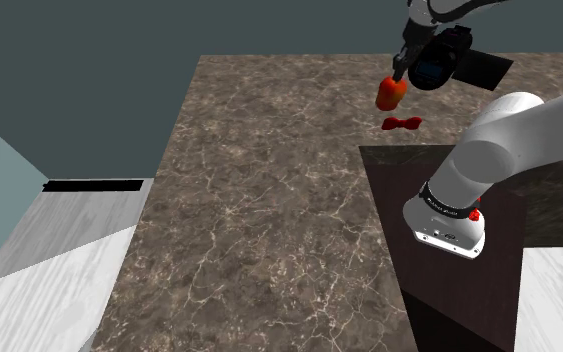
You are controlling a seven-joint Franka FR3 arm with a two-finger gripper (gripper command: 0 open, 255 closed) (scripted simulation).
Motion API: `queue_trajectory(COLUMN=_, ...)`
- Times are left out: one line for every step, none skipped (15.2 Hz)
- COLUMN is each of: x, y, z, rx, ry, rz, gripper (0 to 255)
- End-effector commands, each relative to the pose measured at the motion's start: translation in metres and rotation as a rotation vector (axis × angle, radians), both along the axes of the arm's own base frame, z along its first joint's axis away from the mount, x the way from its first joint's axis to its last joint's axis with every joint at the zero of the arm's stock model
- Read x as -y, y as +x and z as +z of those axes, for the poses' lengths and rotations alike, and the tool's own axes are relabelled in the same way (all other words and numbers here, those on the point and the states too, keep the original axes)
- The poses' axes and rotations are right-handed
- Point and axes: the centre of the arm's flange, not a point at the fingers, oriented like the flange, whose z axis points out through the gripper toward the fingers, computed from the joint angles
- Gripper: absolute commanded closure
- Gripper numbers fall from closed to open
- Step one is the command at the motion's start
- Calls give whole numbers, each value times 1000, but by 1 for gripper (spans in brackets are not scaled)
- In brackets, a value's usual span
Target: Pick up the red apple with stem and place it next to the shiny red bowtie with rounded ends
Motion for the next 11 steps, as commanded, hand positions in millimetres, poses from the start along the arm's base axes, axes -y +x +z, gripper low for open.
queue_trajectory(x=0, y=-1, z=-11, rx=1, ry=0, rz=0, gripper=255)
queue_trajectory(x=0, y=-1, z=-14, rx=1, ry=0, rz=0, gripper=255)
queue_trajectory(x=0, y=-1, z=-14, rx=1, ry=0, rz=0, gripper=255)
queue_trajectory(x=0, y=-1, z=-14, rx=1, ry=0, rz=0, gripper=255)
queue_trajectory(x=0, y=-1, z=-14, rx=1, ry=0, rz=0, gripper=255)
queue_trajectory(x=0, y=-1, z=-14, rx=1, ry=0, rz=0, gripper=255)
queue_trajectory(x=0, y=-1, z=-14, rx=1, ry=0, rz=0, gripper=255)
queue_trajectory(x=0, y=-1, z=-14, rx=1, ry=0, rz=0, gripper=255)
queue_trajectory(x=0, y=-1, z=-14, rx=1, ry=0, rz=0, gripper=255)
queue_trajectory(x=0, y=-1, z=-14, rx=1, ry=0, rz=0, gripper=0)
queue_trajectory(x=0, y=-1, z=-14, rx=1, ry=0, rz=0, gripper=0)
